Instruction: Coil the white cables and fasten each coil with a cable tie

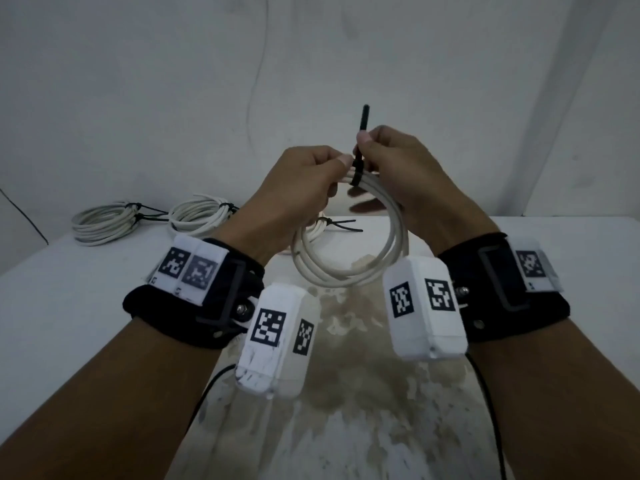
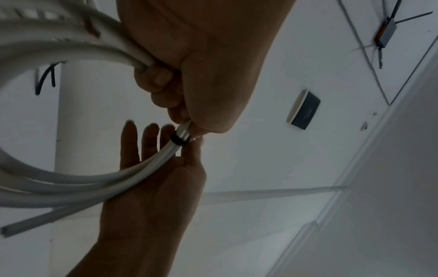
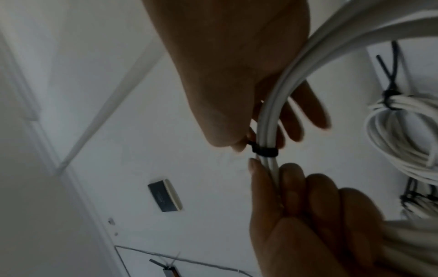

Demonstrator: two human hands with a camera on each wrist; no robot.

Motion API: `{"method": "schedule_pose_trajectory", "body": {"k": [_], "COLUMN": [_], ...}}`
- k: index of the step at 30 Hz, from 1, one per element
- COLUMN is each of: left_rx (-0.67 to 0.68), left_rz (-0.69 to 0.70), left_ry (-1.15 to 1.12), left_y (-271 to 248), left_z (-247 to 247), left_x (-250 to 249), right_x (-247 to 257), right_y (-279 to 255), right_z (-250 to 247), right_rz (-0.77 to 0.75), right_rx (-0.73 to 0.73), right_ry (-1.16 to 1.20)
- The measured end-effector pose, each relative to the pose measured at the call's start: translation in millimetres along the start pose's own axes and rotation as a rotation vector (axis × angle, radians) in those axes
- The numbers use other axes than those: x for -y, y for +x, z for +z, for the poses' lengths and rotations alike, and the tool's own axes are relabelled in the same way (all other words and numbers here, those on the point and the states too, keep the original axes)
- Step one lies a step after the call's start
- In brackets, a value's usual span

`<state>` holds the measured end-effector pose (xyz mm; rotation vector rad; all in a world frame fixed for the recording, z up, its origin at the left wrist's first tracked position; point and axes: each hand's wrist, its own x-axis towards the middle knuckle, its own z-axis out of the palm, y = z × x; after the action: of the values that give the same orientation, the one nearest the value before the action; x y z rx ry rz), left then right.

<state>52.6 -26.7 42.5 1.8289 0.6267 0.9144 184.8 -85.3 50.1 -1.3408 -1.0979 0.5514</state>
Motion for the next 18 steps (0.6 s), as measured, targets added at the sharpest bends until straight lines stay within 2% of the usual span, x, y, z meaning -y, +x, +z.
{"method": "schedule_pose_trajectory", "body": {"k": [2, 4, 8, 11, 15, 18], "left_rx": [-0.021, -0.017, -0.021, -0.113, -0.345, -0.324], "left_rz": [-0.015, -0.035, -0.065, -0.073, -0.099, -0.169], "left_ry": [0.002, -0.006, -0.160, -0.249, -0.162, -0.074], "left_y": [-3, -8, -22, -27, -19, -10], "left_z": [-4, -10, -30, -41, -57, -72], "left_x": [-4, -5, -6, 1, 9, 13], "right_x": [10, 12, 15, 21, 24, 17], "right_y": [-8, -13, -12, -8, -6, 10], "right_z": [-4, -1, 10, 20, 43, 55], "right_rz": [0.051, 0.066, 0.111, 0.219, 0.311, 0.340], "right_rx": [0.159, 0.222, 0.107, -0.017, 0.100, 0.091], "right_ry": [-0.034, -0.052, 0.115, 0.332, 0.452, 0.484]}}
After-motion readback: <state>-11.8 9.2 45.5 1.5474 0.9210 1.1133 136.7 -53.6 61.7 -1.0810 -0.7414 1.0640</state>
